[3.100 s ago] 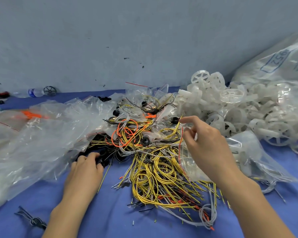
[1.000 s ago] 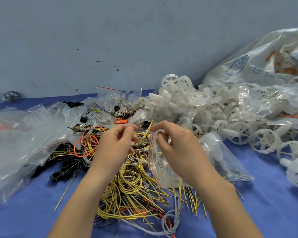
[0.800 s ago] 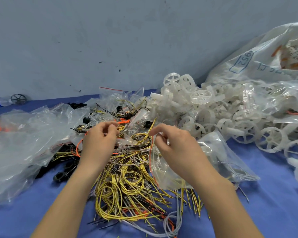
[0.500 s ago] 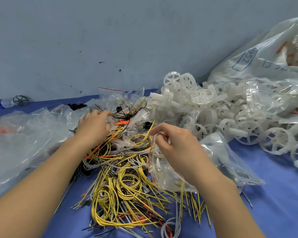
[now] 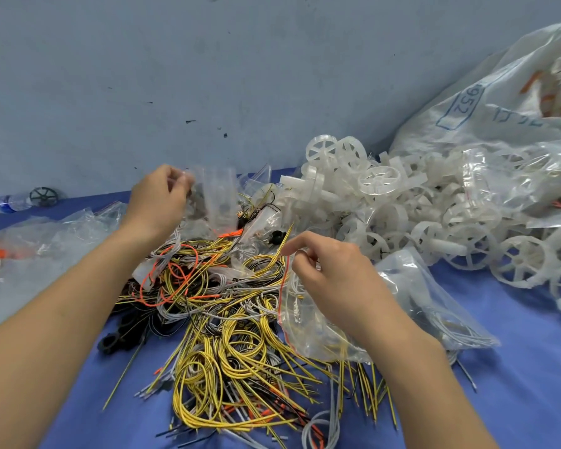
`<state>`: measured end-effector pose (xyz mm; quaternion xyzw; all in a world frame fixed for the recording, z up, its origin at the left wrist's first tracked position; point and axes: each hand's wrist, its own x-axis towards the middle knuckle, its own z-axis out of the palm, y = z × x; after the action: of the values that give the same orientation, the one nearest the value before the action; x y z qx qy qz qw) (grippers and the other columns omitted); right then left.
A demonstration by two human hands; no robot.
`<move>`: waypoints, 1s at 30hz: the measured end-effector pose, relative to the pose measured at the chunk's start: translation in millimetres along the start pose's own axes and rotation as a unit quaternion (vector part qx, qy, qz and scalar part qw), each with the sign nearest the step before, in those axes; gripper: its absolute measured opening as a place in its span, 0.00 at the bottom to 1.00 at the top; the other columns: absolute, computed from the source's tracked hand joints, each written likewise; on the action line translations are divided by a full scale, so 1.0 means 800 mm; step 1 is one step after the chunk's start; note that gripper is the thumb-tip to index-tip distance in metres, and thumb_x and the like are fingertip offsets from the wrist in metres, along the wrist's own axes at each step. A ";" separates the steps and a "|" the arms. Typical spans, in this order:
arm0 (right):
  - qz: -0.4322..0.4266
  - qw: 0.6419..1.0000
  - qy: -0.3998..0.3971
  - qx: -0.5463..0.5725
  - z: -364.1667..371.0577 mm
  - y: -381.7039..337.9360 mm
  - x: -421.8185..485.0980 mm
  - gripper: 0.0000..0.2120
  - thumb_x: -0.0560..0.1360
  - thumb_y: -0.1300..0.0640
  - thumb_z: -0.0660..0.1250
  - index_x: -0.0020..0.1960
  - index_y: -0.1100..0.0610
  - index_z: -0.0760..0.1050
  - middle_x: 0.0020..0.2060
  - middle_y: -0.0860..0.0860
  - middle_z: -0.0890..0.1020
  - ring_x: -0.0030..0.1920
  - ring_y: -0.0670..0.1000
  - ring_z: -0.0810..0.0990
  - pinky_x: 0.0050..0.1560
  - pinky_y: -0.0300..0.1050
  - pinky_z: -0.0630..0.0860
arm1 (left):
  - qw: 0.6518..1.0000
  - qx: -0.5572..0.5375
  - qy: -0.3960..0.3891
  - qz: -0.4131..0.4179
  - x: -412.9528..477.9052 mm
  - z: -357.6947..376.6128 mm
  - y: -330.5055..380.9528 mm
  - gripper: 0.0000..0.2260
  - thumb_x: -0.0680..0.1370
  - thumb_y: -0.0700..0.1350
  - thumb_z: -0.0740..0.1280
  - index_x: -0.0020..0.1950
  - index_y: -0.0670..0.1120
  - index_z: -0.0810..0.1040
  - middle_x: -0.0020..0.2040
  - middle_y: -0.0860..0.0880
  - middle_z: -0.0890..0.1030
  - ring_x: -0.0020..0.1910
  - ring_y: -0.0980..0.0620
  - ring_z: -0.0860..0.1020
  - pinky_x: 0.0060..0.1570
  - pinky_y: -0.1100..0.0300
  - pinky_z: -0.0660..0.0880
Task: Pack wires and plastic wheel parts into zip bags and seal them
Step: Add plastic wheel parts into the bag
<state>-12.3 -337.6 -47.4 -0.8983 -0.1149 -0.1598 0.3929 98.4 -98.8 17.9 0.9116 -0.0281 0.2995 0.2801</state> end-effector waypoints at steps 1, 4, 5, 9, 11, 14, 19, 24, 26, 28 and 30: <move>0.000 1.000 -0.001 0.000 0.000 0.000 -0.001 0.12 0.80 0.53 0.58 0.55 0.44 0.78 0.32 0.39 0.71 0.30 0.40 0.67 0.35 0.43 0.65 | 0.999 -0.036 0.000 0.000 -0.001 -0.009 0.010 0.10 0.82 0.50 0.60 0.52 0.45 0.75 0.47 0.46 0.81 0.43 0.47 0.78 0.43 0.53 0.72; 0.000 1.000 -0.002 -0.001 0.000 -0.003 -0.002 0.12 0.81 0.53 0.58 0.55 0.44 0.78 0.32 0.39 0.71 0.29 0.39 0.67 0.33 0.41 0.65 | 0.974 -0.204 -0.070 -0.064 -0.024 -0.023 0.035 0.10 0.82 0.48 0.61 0.50 0.43 0.76 0.43 0.44 0.81 0.35 0.46 0.83 0.34 0.53 0.81; 0.000 1.000 -0.003 -0.003 0.000 -0.003 -0.003 0.12 0.81 0.53 0.58 0.55 0.44 0.79 0.32 0.38 0.72 0.29 0.39 0.67 0.32 0.40 0.64 | 0.956 -0.257 -0.100 -0.100 -0.036 -0.023 0.040 0.09 0.82 0.47 0.62 0.49 0.43 0.76 0.42 0.43 0.81 0.33 0.48 0.83 0.31 0.56 0.80; 0.001 1.000 -0.003 -0.004 -0.001 -0.003 -0.005 0.12 0.81 0.53 0.58 0.56 0.44 0.79 0.32 0.39 0.72 0.29 0.39 0.68 0.32 0.40 0.63 | 0.824 -0.448 -0.204 -0.279 -0.091 -0.008 0.049 0.11 0.82 0.47 0.61 0.52 0.39 0.77 0.40 0.41 0.82 0.32 0.46 0.83 0.29 0.58 0.79; 0.002 1.000 -0.002 -0.011 -0.001 -0.002 -0.005 0.12 0.81 0.52 0.58 0.56 0.43 0.79 0.31 0.39 0.72 0.29 0.39 0.68 0.33 0.41 0.64 | 0.703 -0.562 -0.222 -0.376 -0.122 0.003 0.047 0.09 0.82 0.45 0.61 0.51 0.39 0.76 0.37 0.40 0.81 0.31 0.47 0.81 0.25 0.62 0.77; 0.005 1.000 -0.005 -0.014 0.000 -0.002 -0.005 0.12 0.81 0.51 0.58 0.56 0.43 0.79 0.32 0.38 0.72 0.30 0.38 0.69 0.34 0.39 0.66 | 0.537 -0.686 -0.220 -0.438 -0.153 0.015 0.047 0.08 0.76 0.40 0.64 0.52 0.38 0.76 0.40 0.41 0.81 0.33 0.48 0.82 0.31 0.58 0.82; 0.010 1.000 -0.013 -0.019 0.001 -0.002 -0.006 0.11 0.80 0.51 0.59 0.56 0.43 0.79 0.33 0.37 0.73 0.31 0.36 0.71 0.33 0.37 0.65 | 0.397 -0.777 -0.217 -0.439 -0.164 0.019 0.055 0.16 0.77 0.41 0.63 0.64 0.38 0.74 0.50 0.43 0.78 0.38 0.47 0.80 0.26 0.59 0.79; 0.009 1.000 -0.012 -0.022 0.000 -0.001 -0.008 0.11 0.81 0.51 0.59 0.55 0.43 0.79 0.32 0.38 0.73 0.30 0.36 0.71 0.32 0.38 0.64 | 0.297 -0.826 -0.249 -0.409 -0.174 0.029 0.047 0.12 0.82 0.44 0.55 0.62 0.40 0.69 0.45 0.47 0.76 0.28 0.55 0.74 0.24 0.68 0.73; 0.009 0.999 -0.013 -0.029 -0.001 0.000 -0.008 0.11 0.81 0.51 0.59 0.55 0.43 0.79 0.32 0.38 0.73 0.31 0.34 0.72 0.32 0.37 0.64 | 0.269 -0.833 -0.257 -0.411 -0.177 0.033 0.045 0.12 0.82 0.43 0.53 0.62 0.41 0.68 0.42 0.49 0.74 0.25 0.56 0.70 0.21 0.70 0.67; 0.012 0.999 -0.014 -0.031 -0.002 0.001 -0.008 0.11 0.80 0.51 0.59 0.54 0.43 0.79 0.32 0.38 0.74 0.32 0.33 0.72 0.31 0.37 0.62 | 0.280 -0.821 -0.265 -0.422 -0.178 0.035 0.045 0.11 0.80 0.42 0.54 0.60 0.41 0.69 0.42 0.49 0.74 0.27 0.57 0.69 0.23 0.70 0.66; 0.015 0.999 -0.015 -0.034 -0.002 0.001 -0.008 0.11 0.80 0.51 0.58 0.54 0.43 0.79 0.34 0.38 0.75 0.32 0.33 0.73 0.31 0.36 0.61 | 0.316 -0.800 -0.255 -0.443 -0.176 0.037 0.048 0.10 0.77 0.41 0.59 0.56 0.41 0.71 0.44 0.47 0.74 0.33 0.57 0.69 0.26 0.70 0.69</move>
<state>-18.5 -340.3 -49.3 -0.9151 -0.1020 -0.1445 0.3624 -9.6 -162.7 -62.0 0.1524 0.0842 -0.2842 0.9428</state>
